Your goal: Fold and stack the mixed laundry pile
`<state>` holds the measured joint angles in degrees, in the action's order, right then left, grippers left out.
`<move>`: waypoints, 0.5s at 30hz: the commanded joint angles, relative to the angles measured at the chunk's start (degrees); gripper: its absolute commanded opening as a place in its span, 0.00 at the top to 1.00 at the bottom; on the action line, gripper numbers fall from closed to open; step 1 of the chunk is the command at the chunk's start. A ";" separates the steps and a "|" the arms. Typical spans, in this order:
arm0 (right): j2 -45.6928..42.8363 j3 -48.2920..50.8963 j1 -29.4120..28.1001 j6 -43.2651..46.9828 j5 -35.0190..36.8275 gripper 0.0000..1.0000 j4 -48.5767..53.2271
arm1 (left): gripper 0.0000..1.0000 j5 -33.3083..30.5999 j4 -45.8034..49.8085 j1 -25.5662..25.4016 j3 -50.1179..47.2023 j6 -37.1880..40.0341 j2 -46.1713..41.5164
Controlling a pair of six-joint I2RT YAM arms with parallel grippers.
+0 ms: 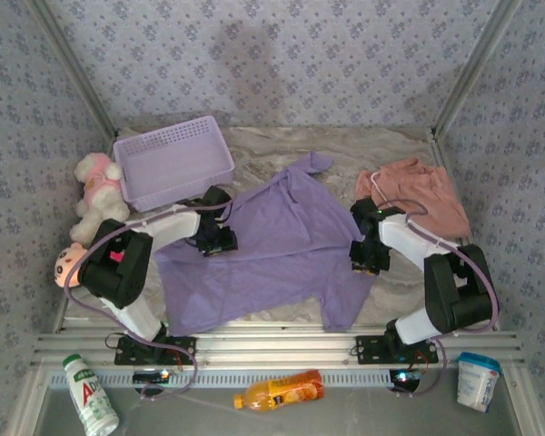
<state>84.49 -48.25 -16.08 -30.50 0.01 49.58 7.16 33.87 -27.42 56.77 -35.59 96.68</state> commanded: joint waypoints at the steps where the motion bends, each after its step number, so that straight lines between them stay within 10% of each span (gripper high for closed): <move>1: 0.59 -7.84 0.60 1.35 -0.02 0.73 -0.30 | 0.32 1.48 4.69 0.84 6.94 0.86 -1.56; 15: 34.49 -43.04 -4.76 3.00 -4.39 0.59 -11.11 | 0.35 -14.45 8.48 8.70 13.01 16.26 4.13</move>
<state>114.72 -88.97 -20.78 -26.61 -3.25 37.23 -3.92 40.14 -18.63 72.05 -23.49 100.09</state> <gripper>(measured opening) 0.406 0.656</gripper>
